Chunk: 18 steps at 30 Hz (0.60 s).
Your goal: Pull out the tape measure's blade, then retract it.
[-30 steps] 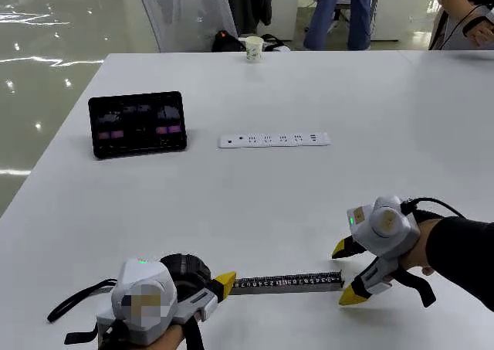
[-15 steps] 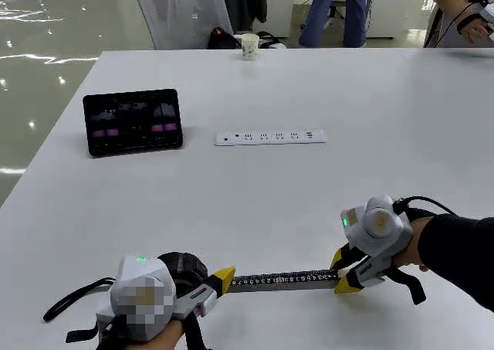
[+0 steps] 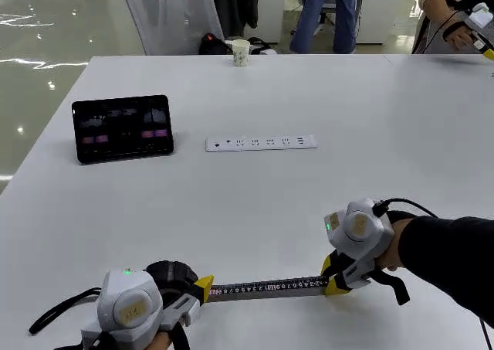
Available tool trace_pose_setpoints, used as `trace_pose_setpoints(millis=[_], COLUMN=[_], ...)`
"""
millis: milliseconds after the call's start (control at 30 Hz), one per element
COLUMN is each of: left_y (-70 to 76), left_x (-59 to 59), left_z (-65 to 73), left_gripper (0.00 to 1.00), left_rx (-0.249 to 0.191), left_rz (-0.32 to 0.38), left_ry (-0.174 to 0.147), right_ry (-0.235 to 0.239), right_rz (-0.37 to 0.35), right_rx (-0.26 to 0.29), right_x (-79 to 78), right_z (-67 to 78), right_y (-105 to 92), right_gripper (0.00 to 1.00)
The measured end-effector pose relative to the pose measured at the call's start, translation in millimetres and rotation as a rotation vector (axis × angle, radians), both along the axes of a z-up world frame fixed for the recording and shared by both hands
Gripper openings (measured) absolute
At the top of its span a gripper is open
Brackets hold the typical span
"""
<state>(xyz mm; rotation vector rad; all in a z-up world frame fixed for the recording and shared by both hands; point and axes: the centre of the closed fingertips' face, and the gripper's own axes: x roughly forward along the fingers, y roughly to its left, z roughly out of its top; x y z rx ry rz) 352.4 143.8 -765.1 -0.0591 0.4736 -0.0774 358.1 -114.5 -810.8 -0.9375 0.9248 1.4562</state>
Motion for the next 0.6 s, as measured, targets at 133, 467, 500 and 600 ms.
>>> trace_pose_setpoints(millis=[133, 467, 500, 600], left_y=[-2.9, -4.8, -2.8, -2.8], left_x=[3.4, 5.1, 5.4, 4.5], left_z=[0.9, -7.0, -6.9, -8.4], left_gripper=[0.77, 0.63, 0.63, 0.62], left_rx=[-0.009, 0.044, 0.044, 0.058], left_rz=[0.005, 0.007, 0.009, 0.01], left_ry=[0.006, 0.092, 0.099, 0.136], right_ry=[-0.005, 0.003, 0.005, 0.005], right_rz=[-0.003, 0.002, 0.0, 0.001], right_rx=[-0.018, -0.043, -0.043, -0.046], right_x=[0.2, 1.6, 1.5, 2.1], right_z=[0.1, -0.4, -0.2, -1.0], right_y=[0.0, -1.4, -1.5, -1.6], right_gripper=[0.1, 0.1, 0.1, 0.1])
